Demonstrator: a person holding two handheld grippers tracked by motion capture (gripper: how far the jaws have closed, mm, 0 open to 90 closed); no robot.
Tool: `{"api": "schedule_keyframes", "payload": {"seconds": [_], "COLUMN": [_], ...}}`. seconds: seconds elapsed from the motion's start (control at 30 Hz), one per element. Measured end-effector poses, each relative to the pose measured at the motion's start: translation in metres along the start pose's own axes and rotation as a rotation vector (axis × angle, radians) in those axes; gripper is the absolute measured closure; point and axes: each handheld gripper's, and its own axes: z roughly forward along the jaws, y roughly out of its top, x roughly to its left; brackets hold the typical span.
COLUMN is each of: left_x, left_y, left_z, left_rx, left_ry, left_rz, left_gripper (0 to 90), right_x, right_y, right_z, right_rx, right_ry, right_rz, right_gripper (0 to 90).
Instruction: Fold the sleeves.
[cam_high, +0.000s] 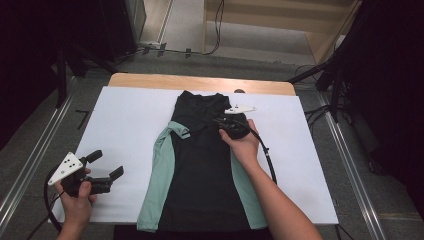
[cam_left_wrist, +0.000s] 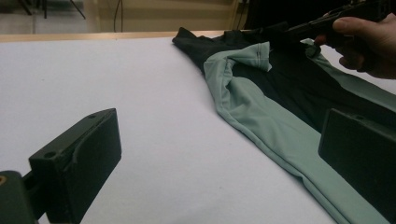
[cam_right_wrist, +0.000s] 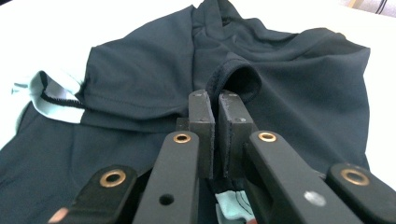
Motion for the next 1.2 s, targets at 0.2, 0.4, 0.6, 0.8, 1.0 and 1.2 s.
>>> {"api": "schedule_keyframes", "payload": {"seconds": [0.2, 0.4, 0.6, 0.8, 1.0, 1.2], "left_x": [0.000, 0.000, 0.000, 0.000, 0.000, 0.000], "left_y": [0.000, 0.000, 0.000, 0.000, 0.000, 0.000], "left_z": [0.000, 0.000, 0.000, 0.000, 0.000, 0.000], "left_rx": [0.000, 0.000, 0.000, 0.000, 0.000, 0.000], "left_ry": [0.001, 0.001, 0.001, 0.001, -0.001, -0.001], "left_rz": [-0.002, -0.003, -0.002, -0.002, -0.001, 0.000], "left_gripper": [0.0, 0.0, 0.0, 0.0, 0.0, 0.0], "right_x": [0.001, 0.003, 0.003, 0.000, -0.006, -0.011], "right_y": [-0.003, -0.007, -0.008, -0.002, 0.003, 0.005], "right_z": [0.005, 0.009, 0.009, -0.003, -0.017, -0.033], "right_rx": [0.011, 0.017, 0.008, -0.046, -0.088, -0.122], "right_ry": [-0.001, -0.005, 0.091, 0.102, 0.071, 0.041], "right_rz": [-0.002, 0.005, 0.038, 0.049, 0.052, 0.065], "right_gripper": [82.9, 81.3, 68.8, 50.1, 30.3, 13.2]}}
